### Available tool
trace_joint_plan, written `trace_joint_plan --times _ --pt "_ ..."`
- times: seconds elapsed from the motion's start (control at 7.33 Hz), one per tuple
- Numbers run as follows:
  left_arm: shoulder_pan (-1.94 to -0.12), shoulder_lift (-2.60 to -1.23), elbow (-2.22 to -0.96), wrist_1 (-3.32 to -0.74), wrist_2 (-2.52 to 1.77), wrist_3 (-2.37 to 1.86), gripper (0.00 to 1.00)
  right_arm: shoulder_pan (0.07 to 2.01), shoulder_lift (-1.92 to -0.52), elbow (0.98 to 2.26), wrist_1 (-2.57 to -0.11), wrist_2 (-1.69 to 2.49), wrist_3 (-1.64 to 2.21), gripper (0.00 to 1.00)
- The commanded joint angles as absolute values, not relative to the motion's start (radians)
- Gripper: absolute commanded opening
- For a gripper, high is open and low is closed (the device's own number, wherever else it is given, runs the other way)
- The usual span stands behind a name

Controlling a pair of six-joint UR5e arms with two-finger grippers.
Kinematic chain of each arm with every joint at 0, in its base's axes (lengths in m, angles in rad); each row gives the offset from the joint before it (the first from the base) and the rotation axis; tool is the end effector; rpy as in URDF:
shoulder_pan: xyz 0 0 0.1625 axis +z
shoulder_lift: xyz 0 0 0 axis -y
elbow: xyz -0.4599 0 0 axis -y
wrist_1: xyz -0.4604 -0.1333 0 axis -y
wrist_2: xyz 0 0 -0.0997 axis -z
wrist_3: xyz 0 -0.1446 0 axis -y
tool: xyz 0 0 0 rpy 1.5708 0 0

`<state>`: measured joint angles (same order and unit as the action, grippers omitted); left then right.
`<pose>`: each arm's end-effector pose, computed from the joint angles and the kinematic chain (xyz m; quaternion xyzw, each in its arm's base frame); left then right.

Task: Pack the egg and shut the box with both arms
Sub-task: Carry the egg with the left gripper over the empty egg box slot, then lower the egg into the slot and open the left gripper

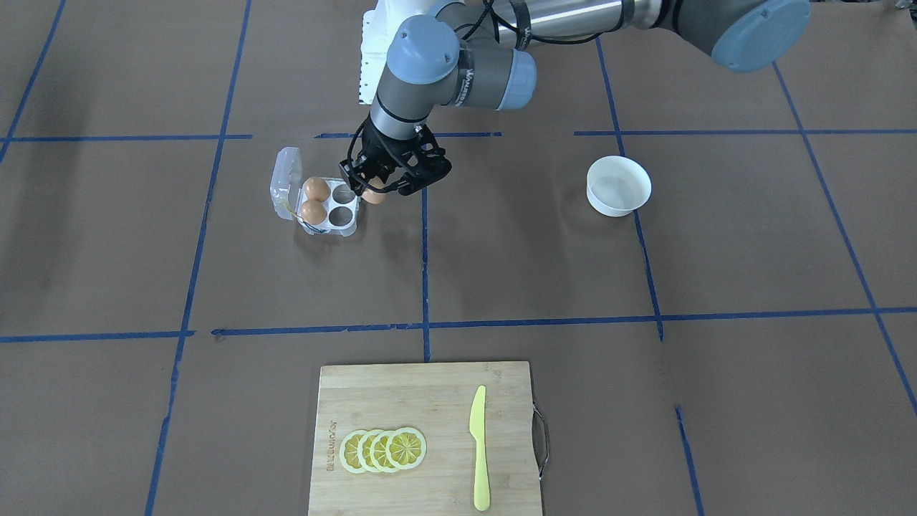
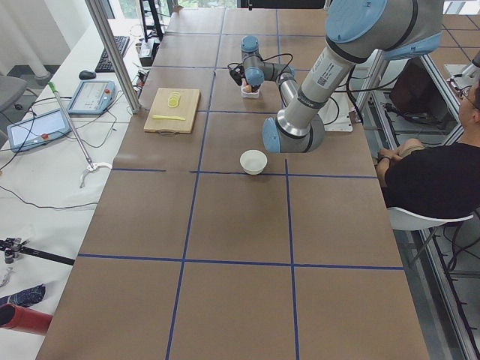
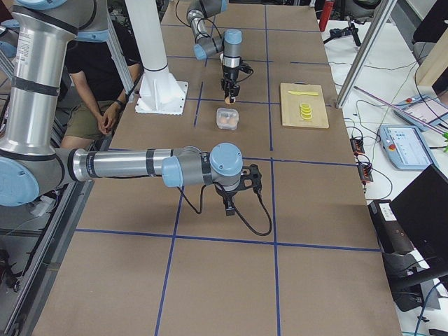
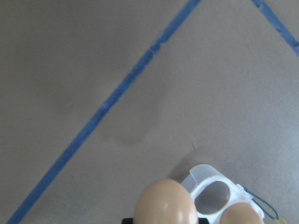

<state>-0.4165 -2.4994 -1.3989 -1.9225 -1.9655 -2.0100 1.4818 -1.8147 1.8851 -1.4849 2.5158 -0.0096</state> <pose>0.7614 -0.4218 0.0922 -0.1726 0.5141 -0.2521 0.8015 -0.0248 -0.4595 0.6445 0.0515 -0.4561 -0.0792 0.8849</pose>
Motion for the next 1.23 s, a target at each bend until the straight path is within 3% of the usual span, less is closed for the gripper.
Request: trace_joint_plan --times 0.0,0.41,0.55,0.68,0.95,1.09 --pt "-0.384 -2.52 -1.37 -1.953 -1.956 -2.008 0.0 1.482 -1.815 1.885 -1.485 2.522 -0.009 1.0" --pt "-0.383 -2.534 -1.367 -1.983 -1.95 -2.006 0.0 1.482 -1.819 1.884 -1.486 2.522 -0.011 1.0" --pt "-0.383 -2.534 -1.364 -1.985 -1.947 -2.006 0.06 1.482 -1.821 1.882 -1.486 2.522 -0.011 1.0" --pt "-0.383 -2.536 -1.349 -2.015 -1.936 -2.008 0.18 1.482 -1.822 1.881 -1.486 2.52 -0.011 1.0" --pt "-0.383 -2.536 -1.342 -2.019 -1.936 -2.005 0.71 1.482 -1.822 1.879 -1.486 2.52 -0.011 1.0" --pt "-0.383 -2.536 -1.342 -2.019 -1.934 -1.985 0.77 1.482 -1.824 1.879 -1.488 2.52 -0.009 1.0"
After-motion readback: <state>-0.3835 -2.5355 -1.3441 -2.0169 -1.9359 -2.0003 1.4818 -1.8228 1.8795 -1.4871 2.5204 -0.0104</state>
